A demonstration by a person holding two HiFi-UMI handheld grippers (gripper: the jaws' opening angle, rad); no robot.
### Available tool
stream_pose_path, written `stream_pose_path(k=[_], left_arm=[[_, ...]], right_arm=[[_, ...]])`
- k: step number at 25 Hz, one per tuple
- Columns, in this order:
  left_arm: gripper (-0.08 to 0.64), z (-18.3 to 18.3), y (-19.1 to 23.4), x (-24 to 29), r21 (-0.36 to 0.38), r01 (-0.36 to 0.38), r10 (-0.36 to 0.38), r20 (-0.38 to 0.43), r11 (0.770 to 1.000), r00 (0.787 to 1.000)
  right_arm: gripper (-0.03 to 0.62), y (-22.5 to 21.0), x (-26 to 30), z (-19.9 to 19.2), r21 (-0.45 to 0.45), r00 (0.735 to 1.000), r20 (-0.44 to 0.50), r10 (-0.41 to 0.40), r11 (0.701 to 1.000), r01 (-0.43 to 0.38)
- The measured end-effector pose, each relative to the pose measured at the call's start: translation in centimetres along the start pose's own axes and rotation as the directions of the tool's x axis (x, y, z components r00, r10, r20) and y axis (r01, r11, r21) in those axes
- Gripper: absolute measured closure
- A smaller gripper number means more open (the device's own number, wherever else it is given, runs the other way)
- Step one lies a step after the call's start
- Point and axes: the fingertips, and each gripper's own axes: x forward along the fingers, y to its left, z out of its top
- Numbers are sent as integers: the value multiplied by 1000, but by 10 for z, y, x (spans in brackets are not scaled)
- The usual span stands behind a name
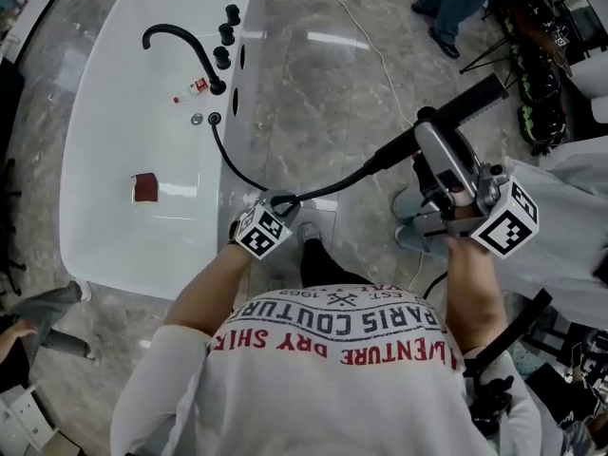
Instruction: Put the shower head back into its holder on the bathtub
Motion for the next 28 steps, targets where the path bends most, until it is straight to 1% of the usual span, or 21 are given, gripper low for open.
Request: stream_pose_path(k=[4, 7, 11, 15, 17, 20, 23, 26, 28], left_arm=[[494, -14, 8, -37, -38, -54, 54, 7, 998, 999], [494, -20, 25, -71, -59, -128, 129, 18, 990, 992], [494, -13, 46, -123, -88, -215, 219, 39, 973, 975], [494, -9, 65, -166, -144, -284, 297, 77, 948, 952], [494, -5, 74, -184, -162, -311, 328, 93, 937, 940], [494, 11, 81, -207, -184, -332, 355, 112, 925, 928], [495, 38, 89, -233, -189, -364, 391, 133, 912, 911], [495, 61, 106, -258, -162, -413, 437, 158, 896, 886], [495, 72, 119, -270, -166, -437, 461, 157, 884, 874]], right_arm=[[454, 3, 0, -2, 6, 1000, 10, -10, 1000, 9], [454, -1, 5, -2, 3, 1000, 10, -18, 1000, 18], [454, -7, 14, -5, -11, 999, -9, -42, 999, 42], [454, -13, 18, -22, -35, 996, -56, -70, 997, 68], [454, -14, 20, -30, -32, 994, -81, -70, 997, 68], [454, -14, 24, -37, -22, 992, -109, -62, 998, 60], [454, -13, 28, -41, -20, 990, -131, -45, 999, 43], [454, -11, 36, -53, -48, 985, -168, -29, 999, 21], [454, -11, 40, -63, -79, 979, -204, -27, 997, 11]])
